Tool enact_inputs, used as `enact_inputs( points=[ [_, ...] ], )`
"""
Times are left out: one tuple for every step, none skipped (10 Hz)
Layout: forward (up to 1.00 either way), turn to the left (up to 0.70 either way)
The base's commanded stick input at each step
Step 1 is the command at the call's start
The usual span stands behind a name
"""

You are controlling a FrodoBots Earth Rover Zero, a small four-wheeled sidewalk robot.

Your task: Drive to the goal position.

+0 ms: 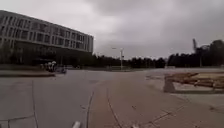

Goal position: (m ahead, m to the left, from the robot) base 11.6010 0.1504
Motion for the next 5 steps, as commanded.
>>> enact_inputs(
  points=[
    [0.7,0.0],
    [0.7,0.0],
    [0.7,0.0],
    [0.7,0.0],
    [0.7,0.0]
  ],
)
